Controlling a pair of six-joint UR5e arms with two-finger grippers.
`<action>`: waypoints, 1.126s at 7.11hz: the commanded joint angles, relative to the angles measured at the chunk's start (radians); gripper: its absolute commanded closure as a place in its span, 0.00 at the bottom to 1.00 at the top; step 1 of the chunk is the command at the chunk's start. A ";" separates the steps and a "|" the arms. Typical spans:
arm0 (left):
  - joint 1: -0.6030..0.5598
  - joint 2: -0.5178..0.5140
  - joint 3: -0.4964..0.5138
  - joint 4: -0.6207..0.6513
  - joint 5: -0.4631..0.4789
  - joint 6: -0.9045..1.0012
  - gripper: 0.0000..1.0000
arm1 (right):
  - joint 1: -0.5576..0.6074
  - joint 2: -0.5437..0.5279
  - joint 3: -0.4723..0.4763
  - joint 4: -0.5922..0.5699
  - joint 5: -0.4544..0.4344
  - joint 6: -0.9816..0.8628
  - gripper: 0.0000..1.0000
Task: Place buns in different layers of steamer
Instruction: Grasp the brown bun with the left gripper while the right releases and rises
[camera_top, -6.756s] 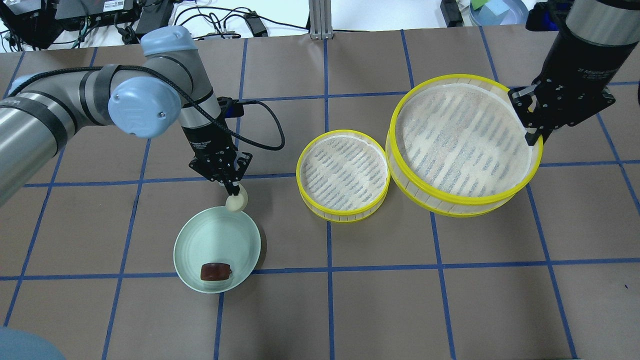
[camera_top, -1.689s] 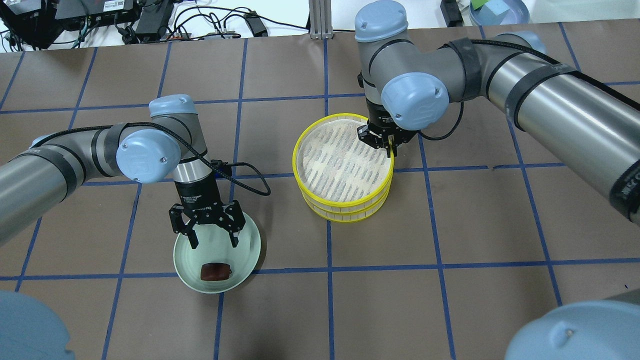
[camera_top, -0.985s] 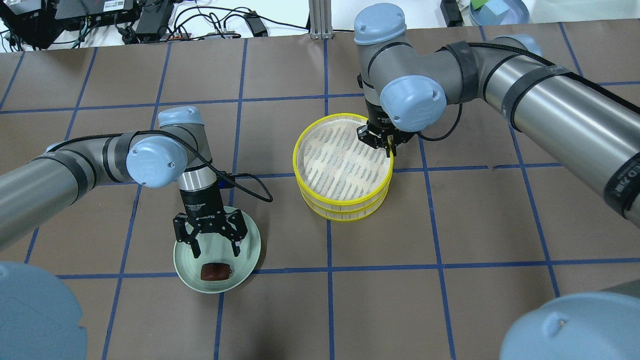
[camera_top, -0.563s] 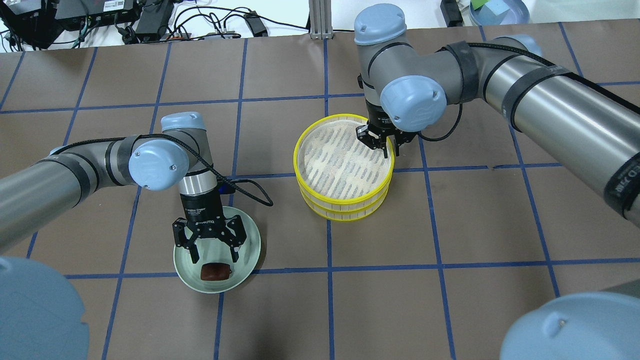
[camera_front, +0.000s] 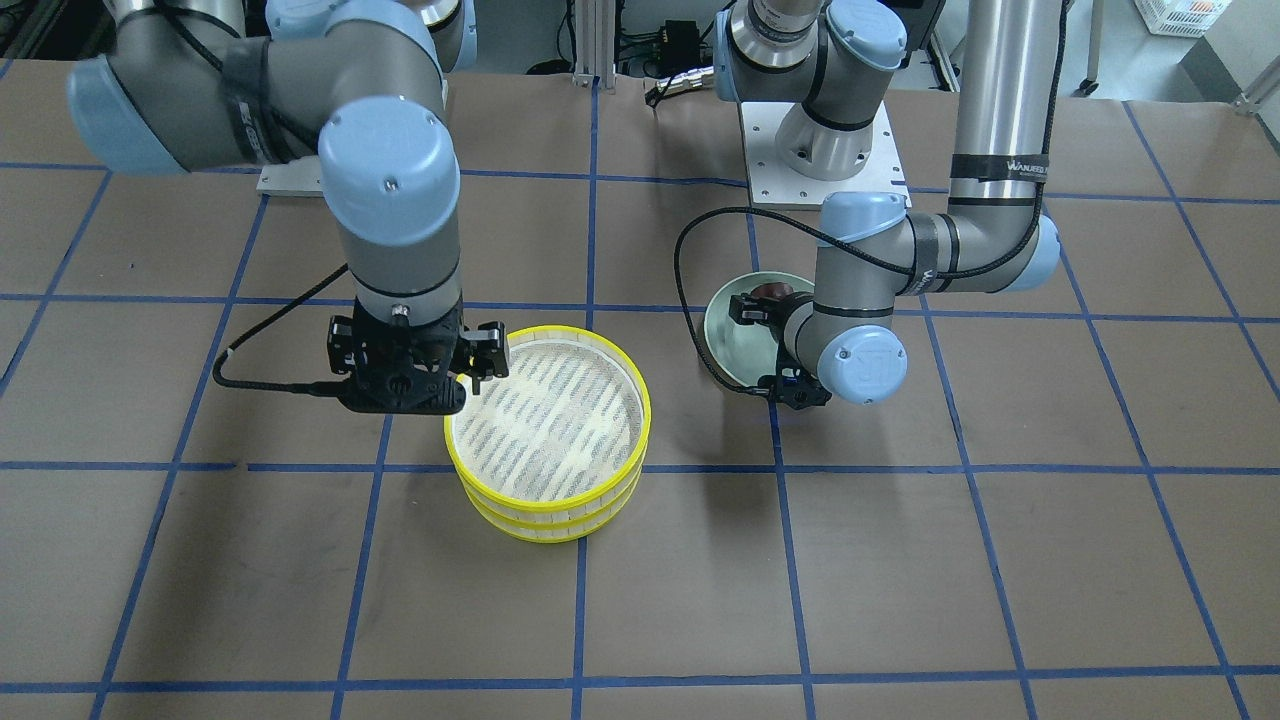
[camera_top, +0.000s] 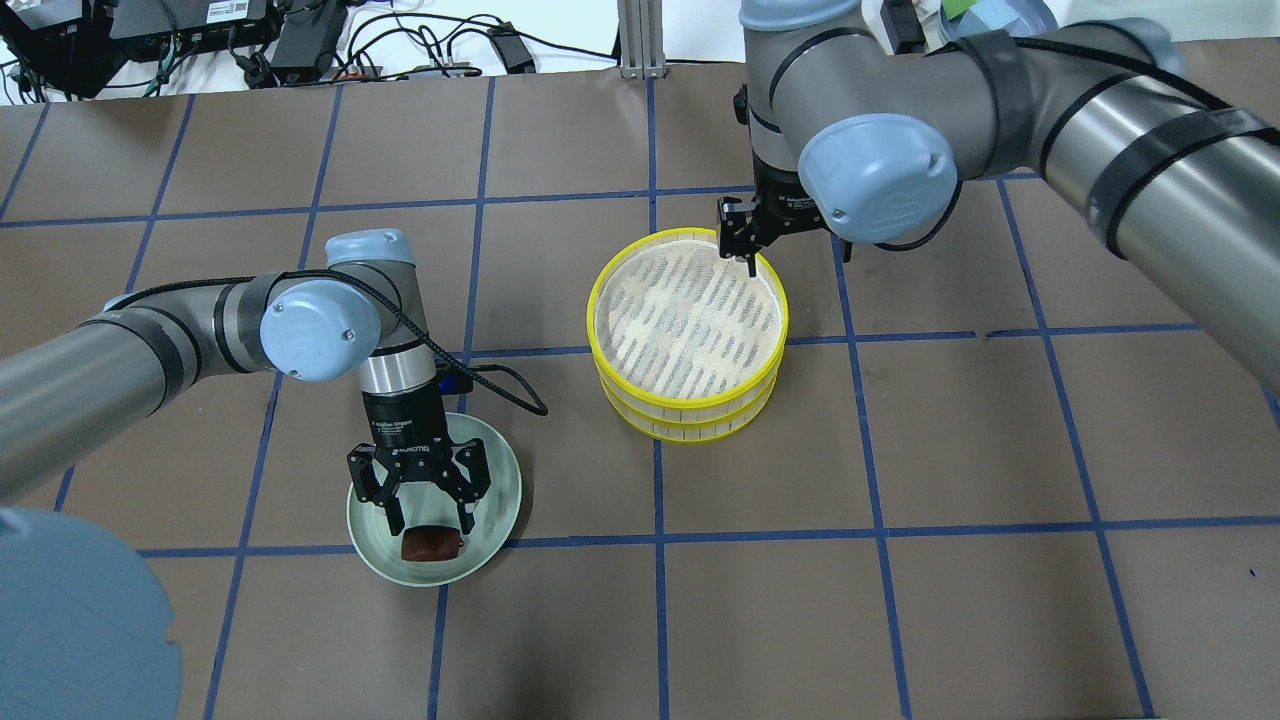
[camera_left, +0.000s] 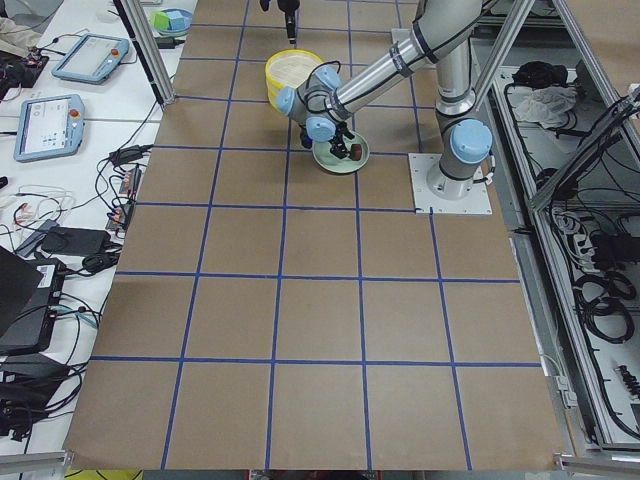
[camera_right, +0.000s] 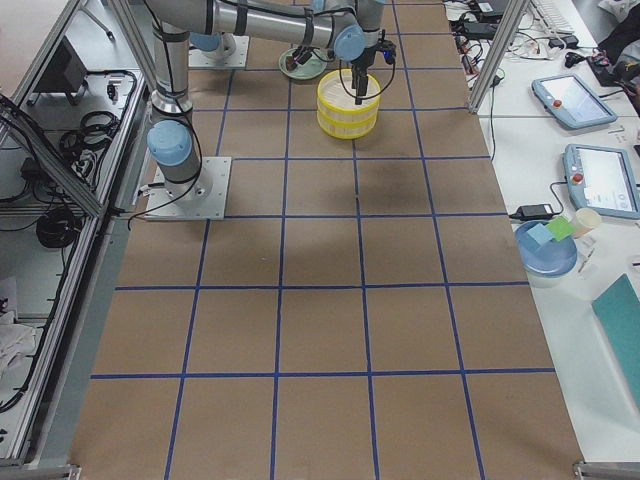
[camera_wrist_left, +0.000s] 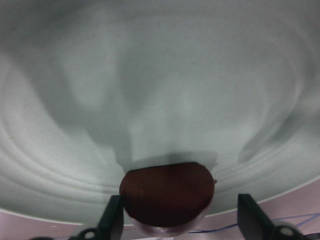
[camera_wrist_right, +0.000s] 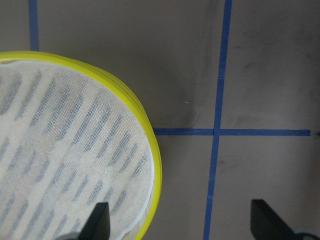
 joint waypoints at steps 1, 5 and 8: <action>-0.001 -0.001 0.002 0.000 -0.001 0.009 0.92 | -0.035 -0.161 -0.058 0.176 0.042 0.010 0.00; -0.001 0.017 0.090 -0.002 -0.012 0.049 1.00 | -0.139 -0.286 -0.050 0.293 0.081 -0.079 0.01; -0.008 0.077 0.183 -0.005 -0.038 0.037 1.00 | -0.139 -0.280 -0.082 0.235 0.079 -0.071 0.01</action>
